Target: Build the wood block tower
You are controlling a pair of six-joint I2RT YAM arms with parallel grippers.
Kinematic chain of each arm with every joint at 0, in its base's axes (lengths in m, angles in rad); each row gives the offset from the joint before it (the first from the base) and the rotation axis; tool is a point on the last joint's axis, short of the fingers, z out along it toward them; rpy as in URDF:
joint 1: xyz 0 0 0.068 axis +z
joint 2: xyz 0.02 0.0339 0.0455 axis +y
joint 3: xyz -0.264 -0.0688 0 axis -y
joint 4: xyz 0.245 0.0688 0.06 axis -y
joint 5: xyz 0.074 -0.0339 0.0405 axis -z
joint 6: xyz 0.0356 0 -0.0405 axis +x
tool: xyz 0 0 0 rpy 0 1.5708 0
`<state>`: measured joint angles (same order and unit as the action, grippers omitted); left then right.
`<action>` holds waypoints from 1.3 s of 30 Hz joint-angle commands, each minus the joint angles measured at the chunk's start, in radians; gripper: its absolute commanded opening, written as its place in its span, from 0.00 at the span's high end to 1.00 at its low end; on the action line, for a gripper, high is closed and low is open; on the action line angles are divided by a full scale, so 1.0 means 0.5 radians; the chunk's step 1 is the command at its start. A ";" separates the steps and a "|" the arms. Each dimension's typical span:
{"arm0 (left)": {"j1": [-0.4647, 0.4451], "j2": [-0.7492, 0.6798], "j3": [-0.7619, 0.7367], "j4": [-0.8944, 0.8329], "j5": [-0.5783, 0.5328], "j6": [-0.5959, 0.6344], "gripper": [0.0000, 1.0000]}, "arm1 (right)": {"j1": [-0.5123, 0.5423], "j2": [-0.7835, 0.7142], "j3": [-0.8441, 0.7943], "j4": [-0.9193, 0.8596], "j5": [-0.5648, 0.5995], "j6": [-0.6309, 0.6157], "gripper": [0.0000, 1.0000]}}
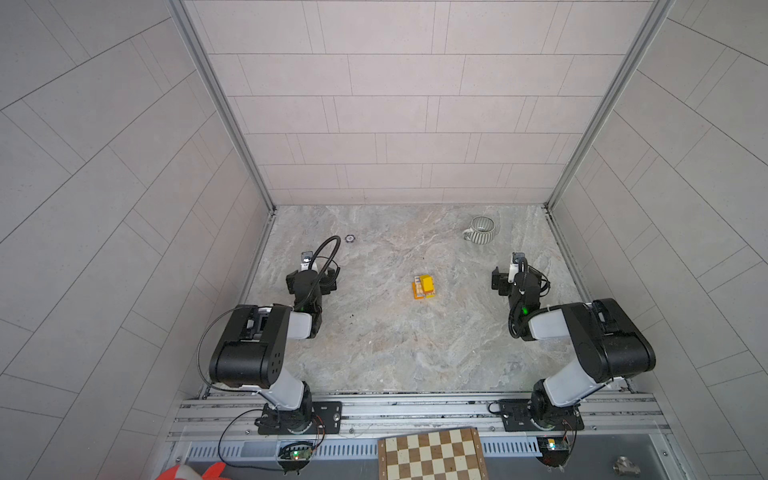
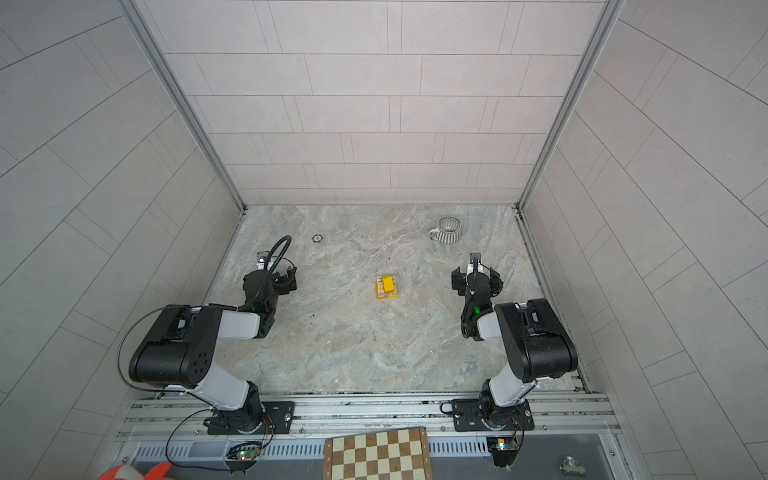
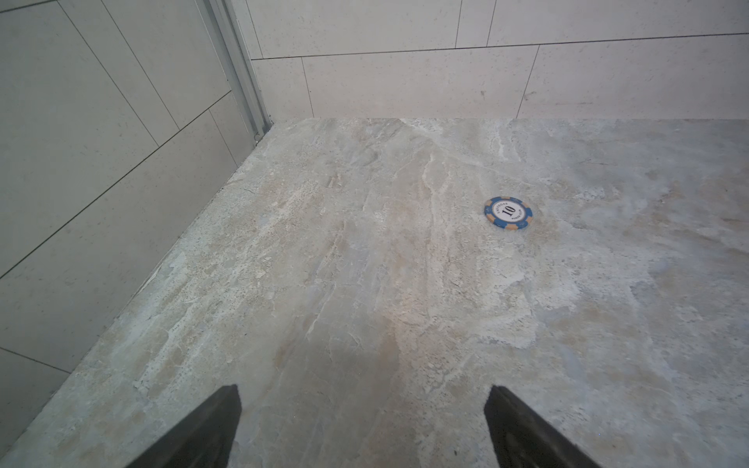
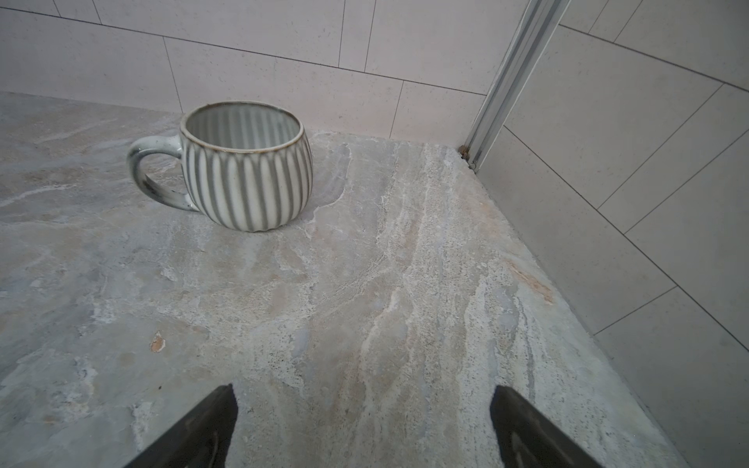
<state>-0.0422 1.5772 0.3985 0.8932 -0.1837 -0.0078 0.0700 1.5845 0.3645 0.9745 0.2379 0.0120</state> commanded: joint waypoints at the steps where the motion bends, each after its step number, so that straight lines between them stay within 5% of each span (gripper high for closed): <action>1: -0.005 0.014 -0.008 0.063 -0.004 0.003 0.00 | 0.004 -0.006 0.009 -0.019 -0.012 0.012 0.01; 7: -0.006 0.015 -0.008 0.061 -0.004 0.003 0.00 | 0.010 -0.015 -0.055 0.094 -0.014 -0.003 0.01; 11: 0.007 0.015 -0.002 0.047 0.027 -0.003 0.00 | 0.010 0.108 -0.407 0.897 -0.010 -0.001 0.01; 16: 0.009 0.004 -0.030 0.094 0.018 -0.004 0.00 | 0.016 0.041 -0.299 0.625 -0.035 -0.016 0.01; 21: 0.015 0.054 -0.459 0.888 -0.130 -0.090 0.00 | 0.018 -0.007 -0.091 0.177 0.042 0.010 0.01; 27: -0.009 -0.030 0.035 -0.090 -0.160 -0.055 0.00 | 0.020 -0.008 -0.013 0.021 0.067 0.016 0.01; 34: -0.013 0.010 0.021 -0.022 -0.103 -0.037 0.00 | 0.020 -0.010 -0.013 0.027 0.067 0.014 0.01; 39: -0.020 -0.034 -0.274 0.433 -0.081 -0.007 0.00 | 0.025 -0.007 -0.169 0.341 0.154 0.022 0.01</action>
<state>-0.0475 1.5791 0.3569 0.9741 -0.2287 -0.0246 0.0750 1.5978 0.3405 1.0306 0.2623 0.0170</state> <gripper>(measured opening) 0.998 0.993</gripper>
